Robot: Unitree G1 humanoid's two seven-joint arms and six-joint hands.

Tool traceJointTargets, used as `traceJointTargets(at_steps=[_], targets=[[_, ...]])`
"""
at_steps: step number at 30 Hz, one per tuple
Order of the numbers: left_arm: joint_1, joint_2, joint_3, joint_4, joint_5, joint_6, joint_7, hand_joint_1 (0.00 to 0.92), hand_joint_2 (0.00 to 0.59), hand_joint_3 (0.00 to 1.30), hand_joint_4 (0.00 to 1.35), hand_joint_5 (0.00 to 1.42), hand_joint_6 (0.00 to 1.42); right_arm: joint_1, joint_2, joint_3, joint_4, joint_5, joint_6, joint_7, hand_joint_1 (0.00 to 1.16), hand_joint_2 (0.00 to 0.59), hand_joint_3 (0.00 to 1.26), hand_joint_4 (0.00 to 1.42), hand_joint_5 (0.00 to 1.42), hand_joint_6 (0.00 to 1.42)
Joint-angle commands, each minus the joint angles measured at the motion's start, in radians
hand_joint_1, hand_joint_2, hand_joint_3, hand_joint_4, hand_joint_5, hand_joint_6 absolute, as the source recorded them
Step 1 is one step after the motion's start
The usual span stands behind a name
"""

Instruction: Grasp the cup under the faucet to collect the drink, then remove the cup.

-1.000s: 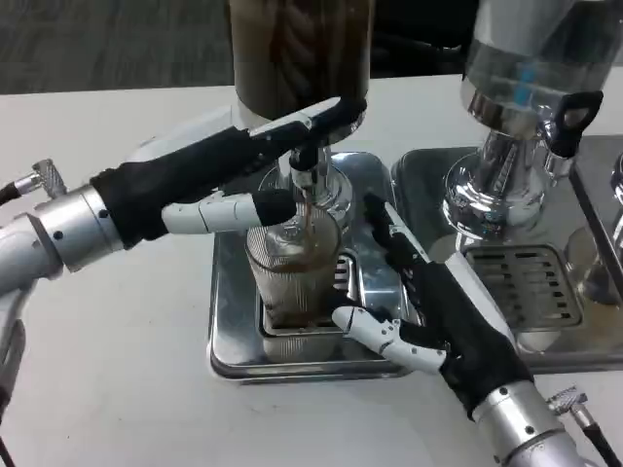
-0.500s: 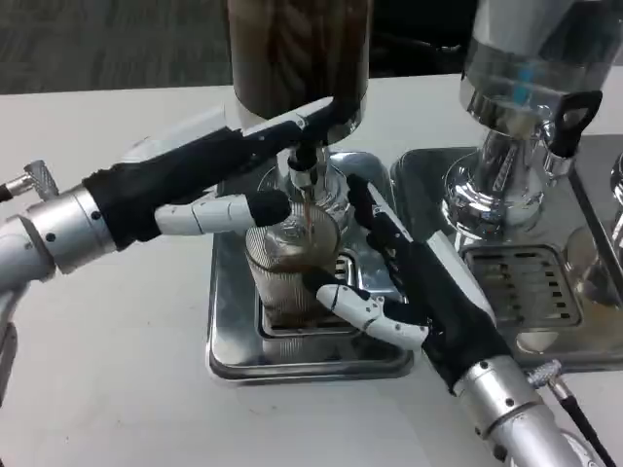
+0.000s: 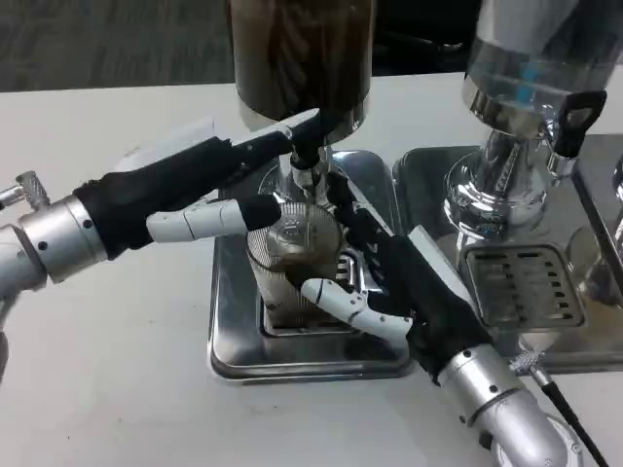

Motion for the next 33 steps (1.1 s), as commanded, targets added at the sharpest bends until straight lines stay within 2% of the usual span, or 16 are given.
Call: traceJointTargets(at_steps=[1,16,33], targets=[[0.028,0.014,-0.014,-0.001,0.042,0.018,-0.017,0.0,0.022,0.05,0.0,0.0,0.0,-0.017,0.011,0.001,0.023,0.016,-0.023,0.016,0.62,0.243,0.0,0.0,0.0,0.0],[0.027,0.012,-0.012,0.004,0.04,0.018,-0.013,0.0,0.024,0.05,0.0,0.0,0.0,-0.028,0.022,-0.002,0.051,0.025,-0.038,0.024,0.62,0.243,0.0,0.0,0.0,0.0],[0.01,-0.022,0.031,0.007,-0.046,0.042,-0.056,0.0,0.03,0.05,0.0,0.0,0.0,-0.017,0.033,-0.002,0.057,0.022,-0.04,0.012,0.62,0.252,0.0,0.0,0.0,0.0]])
